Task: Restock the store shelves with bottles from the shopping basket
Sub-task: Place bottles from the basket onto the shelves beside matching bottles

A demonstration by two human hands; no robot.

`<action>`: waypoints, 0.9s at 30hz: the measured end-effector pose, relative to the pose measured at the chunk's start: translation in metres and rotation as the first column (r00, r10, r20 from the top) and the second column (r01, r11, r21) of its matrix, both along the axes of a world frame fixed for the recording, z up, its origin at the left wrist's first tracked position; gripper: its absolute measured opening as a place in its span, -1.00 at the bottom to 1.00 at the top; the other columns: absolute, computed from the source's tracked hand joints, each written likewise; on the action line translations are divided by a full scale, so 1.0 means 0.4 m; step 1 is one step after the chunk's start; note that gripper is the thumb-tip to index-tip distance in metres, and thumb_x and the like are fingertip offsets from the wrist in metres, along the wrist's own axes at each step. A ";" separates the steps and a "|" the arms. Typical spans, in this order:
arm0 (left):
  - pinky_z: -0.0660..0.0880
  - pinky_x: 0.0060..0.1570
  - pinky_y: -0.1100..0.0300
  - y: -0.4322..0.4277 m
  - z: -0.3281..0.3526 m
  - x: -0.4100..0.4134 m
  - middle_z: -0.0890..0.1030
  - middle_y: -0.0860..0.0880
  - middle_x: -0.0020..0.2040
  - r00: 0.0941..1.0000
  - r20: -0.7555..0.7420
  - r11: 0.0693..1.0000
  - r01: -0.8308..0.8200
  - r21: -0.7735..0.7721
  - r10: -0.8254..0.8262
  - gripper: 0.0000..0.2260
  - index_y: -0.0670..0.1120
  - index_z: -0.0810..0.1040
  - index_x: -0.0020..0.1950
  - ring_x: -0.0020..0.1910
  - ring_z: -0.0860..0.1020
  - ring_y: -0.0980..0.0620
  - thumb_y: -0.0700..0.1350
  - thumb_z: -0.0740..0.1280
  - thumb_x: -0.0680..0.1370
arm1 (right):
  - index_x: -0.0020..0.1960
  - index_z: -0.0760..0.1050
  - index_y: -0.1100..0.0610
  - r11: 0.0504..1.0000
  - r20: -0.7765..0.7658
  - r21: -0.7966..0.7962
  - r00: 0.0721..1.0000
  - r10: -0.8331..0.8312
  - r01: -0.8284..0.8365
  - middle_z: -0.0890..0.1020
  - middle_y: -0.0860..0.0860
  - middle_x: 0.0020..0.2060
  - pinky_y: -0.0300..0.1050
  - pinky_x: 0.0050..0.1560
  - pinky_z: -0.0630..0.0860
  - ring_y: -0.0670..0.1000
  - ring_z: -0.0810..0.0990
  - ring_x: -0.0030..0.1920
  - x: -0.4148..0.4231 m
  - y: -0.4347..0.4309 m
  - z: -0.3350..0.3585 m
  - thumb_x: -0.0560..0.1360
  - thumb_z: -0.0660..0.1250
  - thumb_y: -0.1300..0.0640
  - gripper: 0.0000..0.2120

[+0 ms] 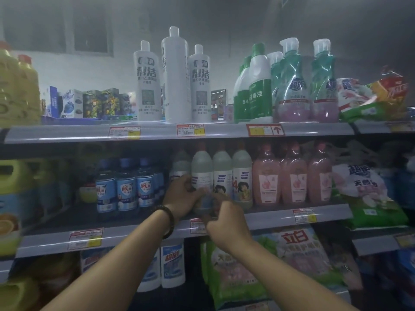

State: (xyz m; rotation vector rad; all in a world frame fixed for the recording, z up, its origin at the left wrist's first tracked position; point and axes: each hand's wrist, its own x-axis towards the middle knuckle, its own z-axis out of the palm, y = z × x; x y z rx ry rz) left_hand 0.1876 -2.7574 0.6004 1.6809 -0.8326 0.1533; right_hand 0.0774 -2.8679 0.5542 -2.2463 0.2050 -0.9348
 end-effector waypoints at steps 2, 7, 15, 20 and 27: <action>0.68 -0.01 0.21 0.015 0.004 -0.020 0.73 0.18 -0.04 0.999 0.025 0.999 -0.030 0.029 0.029 -0.77 0.18 0.61 0.05 -0.04 0.71 0.17 -0.16 0.52 0.58 | 0.47 0.53 0.04 1.000 0.018 0.023 1.000 0.005 -0.005 0.68 -0.03 0.21 -0.06 0.17 0.71 -0.01 0.69 0.19 -0.007 0.001 -0.011 0.46 0.42 0.26 -0.42; 0.63 -0.09 0.23 0.093 -0.014 -0.092 0.67 0.13 -0.04 0.995 0.066 0.995 -0.085 0.055 0.081 -0.76 0.16 0.54 0.01 -0.02 0.68 0.10 -0.18 0.49 0.58 | 0.20 0.56 0.04 0.998 0.047 0.064 0.999 0.010 -0.013 0.66 -0.06 0.02 -0.13 0.06 0.65 -0.03 0.66 0.04 -0.038 0.021 -0.062 0.58 0.44 0.16 -0.78; 0.72 -0.10 -0.07 0.325 -0.224 -0.173 0.76 -0.11 -0.03 1.000 0.003 0.963 0.018 0.268 -0.019 -0.87 -0.10 0.68 0.03 -0.08 0.77 -0.11 -0.27 0.35 0.65 | 0.06 0.61 0.01 0.974 -0.189 0.079 0.956 0.225 -0.214 0.71 0.04 -0.20 -0.36 -0.22 0.49 -0.11 0.64 -0.22 -0.062 0.112 -0.310 0.60 0.45 0.20 -0.89; 0.67 -0.05 -0.01 0.443 -0.510 -0.184 0.77 0.02 -0.03 0.975 -0.223 0.895 0.077 0.440 0.026 -0.85 0.19 0.68 -0.10 -0.03 0.77 -0.04 -0.02 0.41 0.63 | -0.18 0.60 0.04 0.953 -0.292 0.168 0.911 0.292 -0.252 0.71 -0.08 -0.30 -0.16 -0.16 0.55 -0.15 0.66 -0.25 -0.037 0.188 -0.556 0.44 0.41 -0.01 -0.88; 0.62 0.25 -0.08 0.512 -0.941 -0.086 0.72 -0.10 0.20 0.898 -0.336 0.828 -0.055 0.558 0.286 -0.83 0.13 0.59 0.15 0.19 0.69 -0.13 -0.11 0.44 0.61 | -0.03 0.67 0.04 0.937 -0.481 0.328 0.831 0.279 -0.125 0.73 -0.09 -0.15 -0.09 0.05 0.63 -0.07 0.72 -0.08 0.037 0.266 -0.892 0.45 0.59 0.20 -0.84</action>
